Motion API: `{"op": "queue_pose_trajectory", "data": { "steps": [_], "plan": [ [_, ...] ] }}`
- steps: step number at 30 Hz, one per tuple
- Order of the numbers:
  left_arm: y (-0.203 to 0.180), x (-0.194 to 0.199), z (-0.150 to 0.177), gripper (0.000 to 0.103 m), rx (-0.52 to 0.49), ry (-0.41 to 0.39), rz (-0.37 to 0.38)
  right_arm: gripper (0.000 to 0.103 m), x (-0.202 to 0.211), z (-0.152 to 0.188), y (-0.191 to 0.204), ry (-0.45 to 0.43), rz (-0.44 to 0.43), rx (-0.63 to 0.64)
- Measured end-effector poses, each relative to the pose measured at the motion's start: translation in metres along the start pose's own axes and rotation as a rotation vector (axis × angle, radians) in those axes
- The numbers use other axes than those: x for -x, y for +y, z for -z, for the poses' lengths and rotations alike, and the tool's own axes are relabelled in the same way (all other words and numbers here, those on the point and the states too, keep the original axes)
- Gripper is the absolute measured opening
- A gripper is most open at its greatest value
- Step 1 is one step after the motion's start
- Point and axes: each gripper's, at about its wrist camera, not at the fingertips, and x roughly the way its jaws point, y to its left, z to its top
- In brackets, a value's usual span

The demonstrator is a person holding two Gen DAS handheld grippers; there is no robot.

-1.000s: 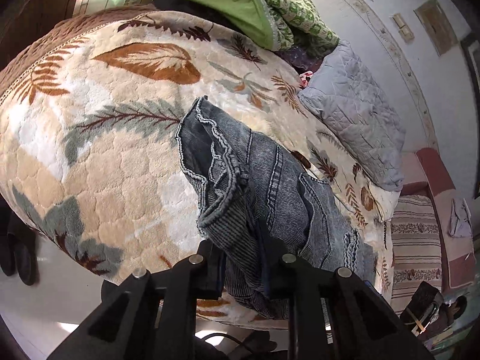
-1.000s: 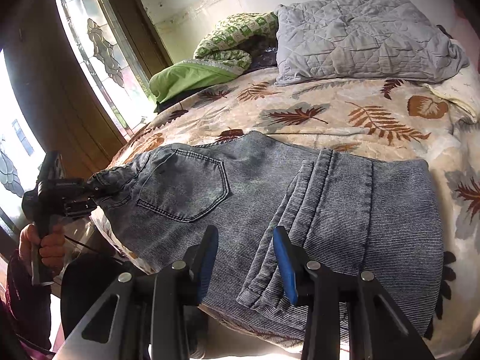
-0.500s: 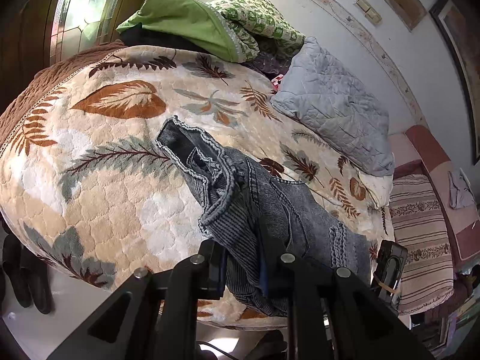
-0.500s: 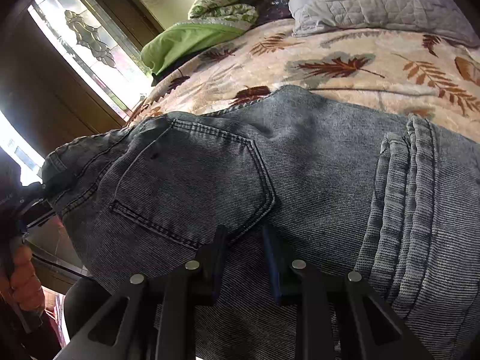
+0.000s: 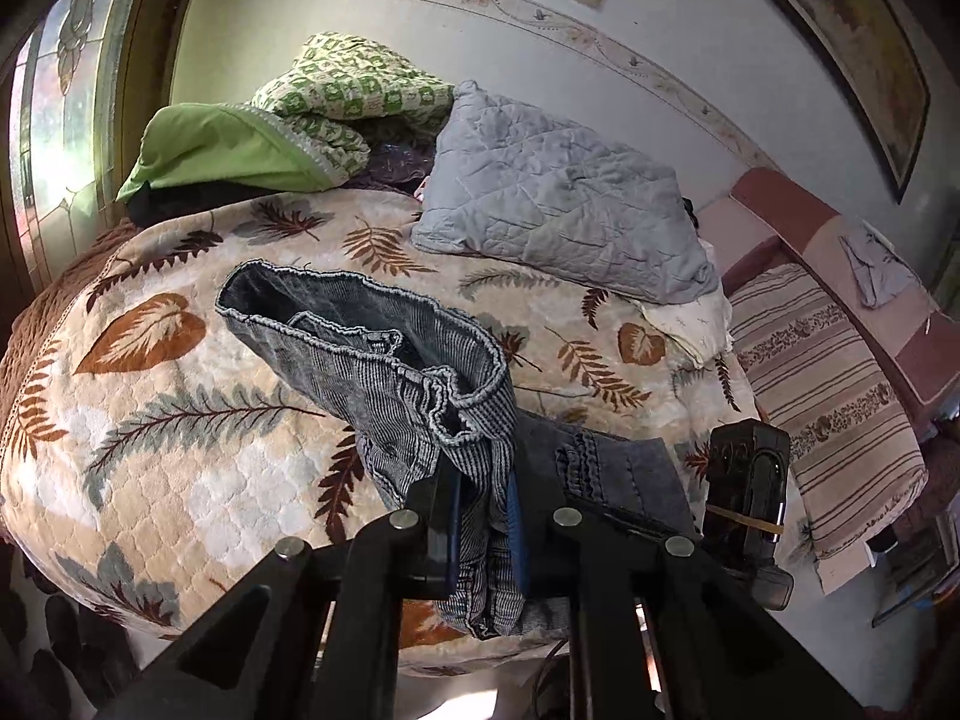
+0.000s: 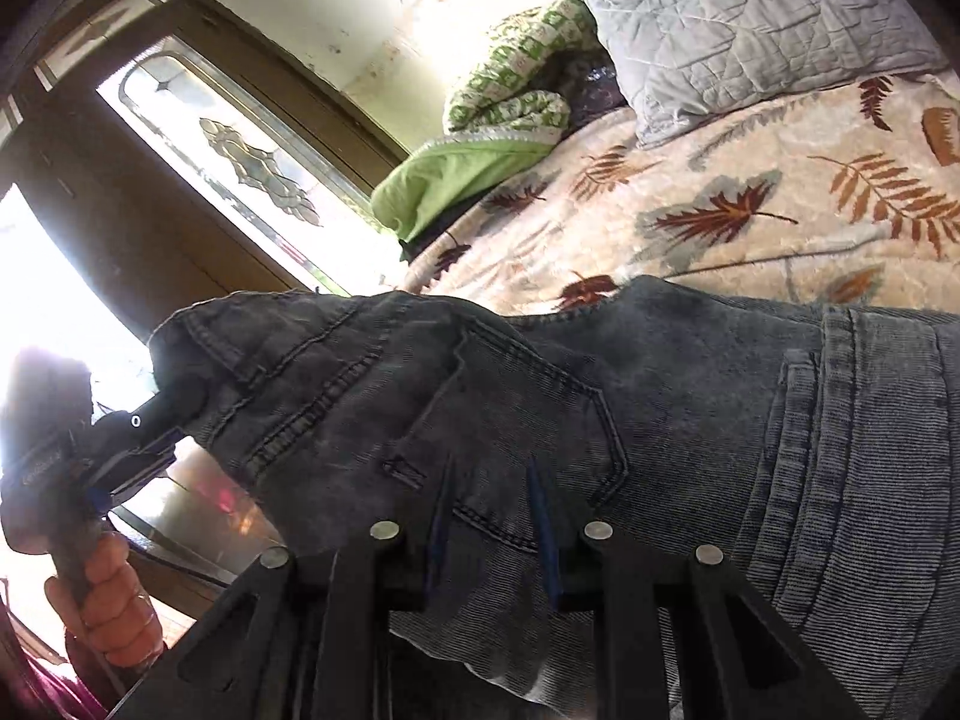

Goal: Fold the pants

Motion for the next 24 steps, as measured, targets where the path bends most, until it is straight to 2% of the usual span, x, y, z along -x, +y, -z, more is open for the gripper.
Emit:
{"op": "queue_pose_trajectory", "data": {
  "steps": [3,5,7,10,13,17,19,21,24],
  "plan": [
    [-0.016,-0.013,-0.002,0.013,-0.055,0.005,-0.007,0.026,0.003,-0.004,0.0,-0.003,0.004,-0.017],
    [-0.008,-0.021,-0.002,0.013,-0.036,0.009,-0.022,0.027,0.006,-0.004,-0.005,0.006,0.031,-0.041],
    [0.013,-0.033,-0.003,0.013,0.024,0.041,-0.057,0.027,0.007,-0.004,-0.011,0.022,0.05,-0.054],
    [0.058,-0.041,0.002,0.014,0.14,0.089,-0.163,0.027,0.008,-0.001,-0.018,0.042,0.079,-0.06],
    [0.111,-0.04,0.016,0.017,0.298,0.147,-0.204,0.027,0.003,0.001,-0.02,0.062,0.092,-0.063],
    [0.17,-0.044,0.047,0.029,0.49,0.261,-0.215,0.027,-0.008,0.004,-0.02,0.092,0.101,-0.056],
    [0.193,-0.048,0.063,0.035,0.574,0.301,-0.185,0.027,-0.014,0.005,-0.019,0.108,0.107,-0.053],
    [0.208,-0.05,0.076,0.049,0.626,0.335,-0.183,0.027,-0.018,0.007,-0.018,0.121,0.116,-0.045],
    [0.221,-0.04,0.086,0.055,0.655,0.33,-0.194,0.027,-0.023,0.009,-0.019,0.14,0.137,-0.034]
  ]
}}
